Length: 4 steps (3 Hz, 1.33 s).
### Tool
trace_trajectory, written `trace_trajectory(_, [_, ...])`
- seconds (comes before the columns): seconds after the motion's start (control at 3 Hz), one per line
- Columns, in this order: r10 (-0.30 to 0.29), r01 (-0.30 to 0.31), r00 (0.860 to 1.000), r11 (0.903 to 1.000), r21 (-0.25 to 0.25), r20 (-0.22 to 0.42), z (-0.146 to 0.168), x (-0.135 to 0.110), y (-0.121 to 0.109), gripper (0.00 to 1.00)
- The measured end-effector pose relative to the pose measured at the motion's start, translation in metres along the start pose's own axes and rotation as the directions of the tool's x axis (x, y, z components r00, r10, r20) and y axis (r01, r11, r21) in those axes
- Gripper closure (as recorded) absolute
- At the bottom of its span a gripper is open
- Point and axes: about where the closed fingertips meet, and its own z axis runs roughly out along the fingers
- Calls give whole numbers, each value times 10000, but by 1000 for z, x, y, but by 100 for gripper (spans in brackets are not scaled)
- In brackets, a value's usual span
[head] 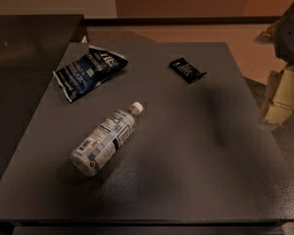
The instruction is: Pick blue plastic bottle
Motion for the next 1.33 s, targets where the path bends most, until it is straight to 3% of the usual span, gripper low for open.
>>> trace_trajectory(0.33, [-737,742,9970,9971,-192,250,7,-22,4,0])
trace_trajectory(0.67, [-1943,1970,9792,9794,-451,577,22,-57,13,0])
trace_trajectory(1.0, [-3364,3418,9383,9374,-670,805,36,-97,31,0])
trace_trajectory(1.33, [-4655,4719,8809,8776,-847,859,44,-133,52,0])
